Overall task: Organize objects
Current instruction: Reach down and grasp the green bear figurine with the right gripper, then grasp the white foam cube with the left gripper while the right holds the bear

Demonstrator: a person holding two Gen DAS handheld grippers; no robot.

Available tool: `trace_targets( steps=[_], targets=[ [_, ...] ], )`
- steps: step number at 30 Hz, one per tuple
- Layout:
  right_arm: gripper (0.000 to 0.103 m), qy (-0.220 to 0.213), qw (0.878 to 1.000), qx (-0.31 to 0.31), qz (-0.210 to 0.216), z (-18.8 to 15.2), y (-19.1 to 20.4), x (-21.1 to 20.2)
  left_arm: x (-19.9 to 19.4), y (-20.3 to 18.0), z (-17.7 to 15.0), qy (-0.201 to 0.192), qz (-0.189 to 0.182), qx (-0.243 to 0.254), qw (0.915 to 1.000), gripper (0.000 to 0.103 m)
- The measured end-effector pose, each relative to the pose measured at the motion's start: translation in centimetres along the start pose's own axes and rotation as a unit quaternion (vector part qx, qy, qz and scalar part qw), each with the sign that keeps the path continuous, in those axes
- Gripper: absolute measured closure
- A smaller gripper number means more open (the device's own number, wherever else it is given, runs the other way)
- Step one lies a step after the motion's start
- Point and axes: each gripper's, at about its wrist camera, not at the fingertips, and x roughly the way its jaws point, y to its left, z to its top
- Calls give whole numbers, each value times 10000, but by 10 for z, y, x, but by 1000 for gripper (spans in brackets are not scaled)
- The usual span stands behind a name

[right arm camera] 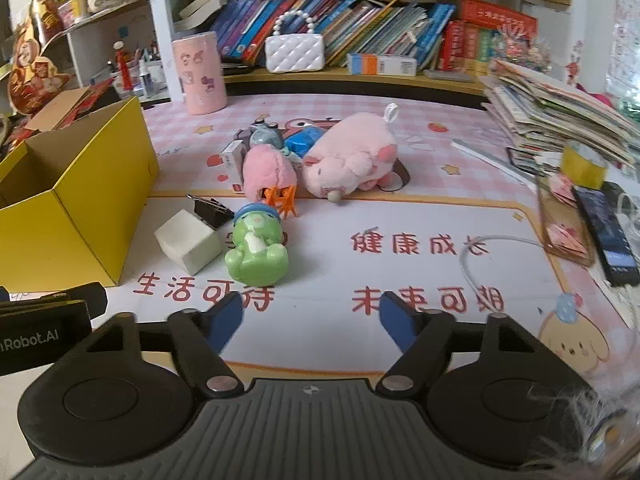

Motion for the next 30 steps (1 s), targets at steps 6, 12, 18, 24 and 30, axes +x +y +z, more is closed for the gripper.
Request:
trace_targets(
  steps=[6, 12, 18, 24, 30],
  targets=[
    [33, -23, 9972, -125, 741, 15, -5, 24, 6, 5, -2, 181, 37, -376, 9991, 0],
    [44, 106, 9952, -227, 949, 36, 4, 63, -2, 14, -3, 173, 433, -594, 9971, 0],
    [59, 453, 9913, -331, 1194, 44, 9, 100, -9, 16, -1, 30, 541, -603, 9967, 0],
    [63, 218, 9858, -217, 1649, 54, -17, 82, 3, -4, 7, 87, 162, -524, 9985, 2],
    [63, -89, 9916, 253, 1268, 61, -60, 46, 33, -51, 20, 255, -357, -113, 9990, 5]
  ],
)
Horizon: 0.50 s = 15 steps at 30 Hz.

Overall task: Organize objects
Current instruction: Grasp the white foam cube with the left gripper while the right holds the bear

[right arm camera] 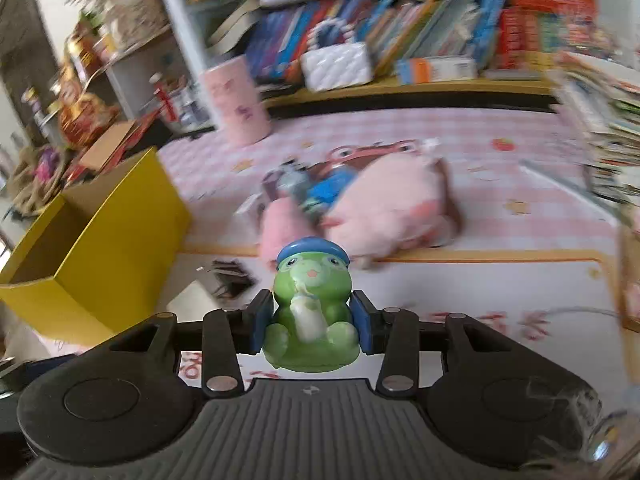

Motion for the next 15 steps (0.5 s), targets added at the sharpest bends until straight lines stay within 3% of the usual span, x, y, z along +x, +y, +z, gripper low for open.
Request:
trace_targets(
  steps=[10, 12, 15],
  targets=[
    [62, 97, 9997, -90, -189, -12, -21, -24, 68, -35, 20, -56, 591, 260, 9979, 6],
    [62, 147, 9996, -105, -199, -13, -22, -23, 79, -33, 20, 40, 644, 230, 9977, 12],
    [62, 181, 9995, -133, -213, -16, -22, -26, 88, -27, 17, 163, 606, 45, 9980, 39]
  ],
)
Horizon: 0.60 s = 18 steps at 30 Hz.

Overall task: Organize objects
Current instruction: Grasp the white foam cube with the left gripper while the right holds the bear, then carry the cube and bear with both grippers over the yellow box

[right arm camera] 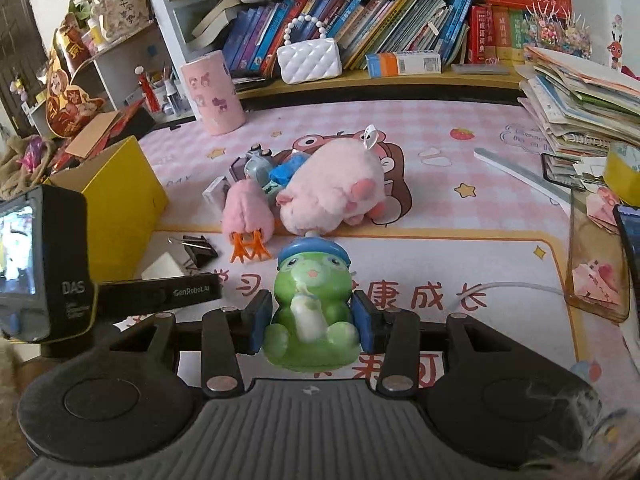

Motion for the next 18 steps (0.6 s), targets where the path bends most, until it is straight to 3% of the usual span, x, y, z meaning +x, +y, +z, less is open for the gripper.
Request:
trace_targets(
  steps=[2, 4, 12, 18],
  targets=[
    [62, 16, 10000, -30, -6, -2, 2, -1, -2, 4, -2, -91, 0, -97, 9999, 51],
    [62, 32, 10000, -54, -25, -3, 6, -1, -8, 9, -3, -93, -146, -185, 9997, 55],
    [62, 81, 9997, -168, -124, -14, 36, -5, -65, 36, -23, -296, -767, -166, 9965, 56],
    [62, 125, 9996, -236, -59, -21, 78, -6, -89, 75, -39, -300, -936, -147, 9950, 56]
  ],
)
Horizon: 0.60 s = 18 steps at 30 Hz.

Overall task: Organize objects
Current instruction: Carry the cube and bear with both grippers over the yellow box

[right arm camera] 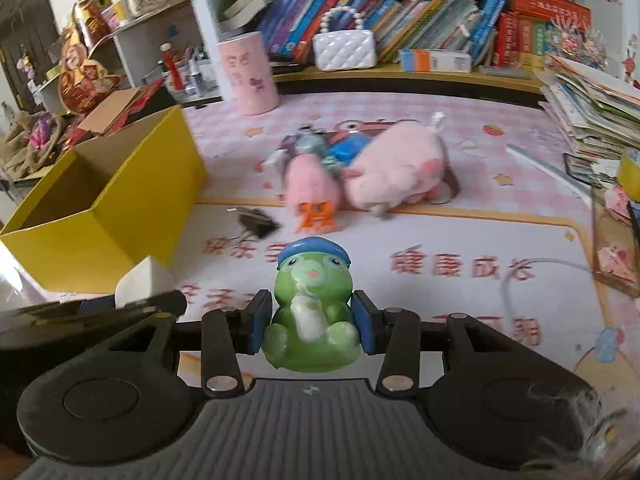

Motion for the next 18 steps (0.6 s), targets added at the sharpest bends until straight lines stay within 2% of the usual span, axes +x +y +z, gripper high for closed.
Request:
trace_targets(
  steps=[12, 18],
  targets=[
    [62, 342, 9968, -527, 498, -26, 130, 8, -59, 119, -15, -341, 392, -526, 9973, 56],
    [62, 297, 9954, -630, 655, -39, 186, 5, -84, 173, -20, -499, 554, -662, 9950, 56]
  ],
)
